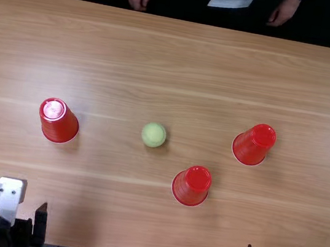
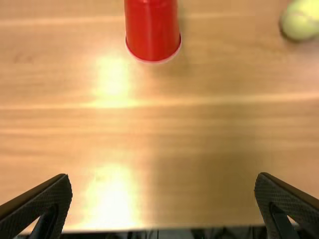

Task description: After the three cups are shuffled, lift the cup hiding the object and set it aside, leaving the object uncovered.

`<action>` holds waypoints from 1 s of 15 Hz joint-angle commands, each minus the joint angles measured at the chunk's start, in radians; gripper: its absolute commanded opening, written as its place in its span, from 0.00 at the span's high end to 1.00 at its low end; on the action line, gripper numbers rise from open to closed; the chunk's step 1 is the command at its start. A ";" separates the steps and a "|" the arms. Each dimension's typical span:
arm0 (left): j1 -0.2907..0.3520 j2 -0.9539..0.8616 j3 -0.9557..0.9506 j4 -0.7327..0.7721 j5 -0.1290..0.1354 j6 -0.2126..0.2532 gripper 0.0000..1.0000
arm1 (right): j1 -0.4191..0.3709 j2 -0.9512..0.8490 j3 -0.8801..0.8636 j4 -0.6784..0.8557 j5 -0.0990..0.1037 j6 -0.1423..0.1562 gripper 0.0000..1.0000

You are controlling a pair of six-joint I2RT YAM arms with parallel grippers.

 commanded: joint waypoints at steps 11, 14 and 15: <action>0.007 -0.392 -0.445 0.456 0.007 0.017 0.00 | -0.013 -0.077 -0.268 0.369 0.005 0.003 0.00; 0.007 -0.392 -0.611 0.889 0.009 0.013 0.00 | -0.013 -0.077 -0.431 0.701 0.005 0.012 0.00; 0.006 -0.392 -0.680 1.009 0.009 0.013 0.00 | -0.013 -0.077 -0.484 0.805 0.005 0.014 0.00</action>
